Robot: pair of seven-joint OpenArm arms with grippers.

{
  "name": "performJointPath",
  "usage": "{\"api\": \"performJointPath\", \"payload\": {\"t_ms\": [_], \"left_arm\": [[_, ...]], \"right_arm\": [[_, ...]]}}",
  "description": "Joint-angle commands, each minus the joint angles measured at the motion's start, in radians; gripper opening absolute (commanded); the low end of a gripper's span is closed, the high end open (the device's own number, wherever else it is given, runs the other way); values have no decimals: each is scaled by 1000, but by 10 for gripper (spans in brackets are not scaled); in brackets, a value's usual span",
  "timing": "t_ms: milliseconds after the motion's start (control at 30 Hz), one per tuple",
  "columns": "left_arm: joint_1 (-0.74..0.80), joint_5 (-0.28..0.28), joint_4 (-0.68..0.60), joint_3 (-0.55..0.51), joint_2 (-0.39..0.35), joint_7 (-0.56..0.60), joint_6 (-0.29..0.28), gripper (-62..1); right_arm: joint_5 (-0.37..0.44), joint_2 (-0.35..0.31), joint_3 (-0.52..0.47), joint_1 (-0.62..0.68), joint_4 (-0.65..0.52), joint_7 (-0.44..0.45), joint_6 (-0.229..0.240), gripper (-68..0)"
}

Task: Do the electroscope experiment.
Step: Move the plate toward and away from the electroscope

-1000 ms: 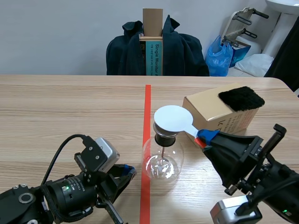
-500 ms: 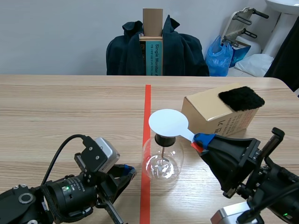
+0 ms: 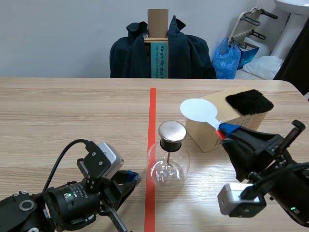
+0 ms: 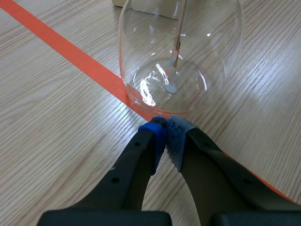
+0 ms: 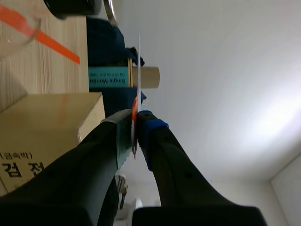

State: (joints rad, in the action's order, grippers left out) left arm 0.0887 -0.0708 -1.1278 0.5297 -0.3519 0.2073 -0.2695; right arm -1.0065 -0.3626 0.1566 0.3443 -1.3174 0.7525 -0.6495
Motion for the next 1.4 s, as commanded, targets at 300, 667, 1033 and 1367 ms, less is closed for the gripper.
{"api": "performJointPath", "payload": {"t_ms": [300,667,1033,1367], "left_arm": [[-3,-3,-20,-1,6,14,-2,-582],[-3,-3,-20,-1,6,37,-2,-582],[-3,-3,-20,-1,6,37,-2,-581],[-3,-3,-20,-1,5,36,-2,-582]], "right_arm": [[7,-14,-12,-12,-16,-160,-10,-667],[7,-14,-12,-12,-16,-87,-9,-667],[7,-14,-12,-12,-16,110,-9,-667],[6,-14,-12,-12,-16,244,-9,-667]]}}
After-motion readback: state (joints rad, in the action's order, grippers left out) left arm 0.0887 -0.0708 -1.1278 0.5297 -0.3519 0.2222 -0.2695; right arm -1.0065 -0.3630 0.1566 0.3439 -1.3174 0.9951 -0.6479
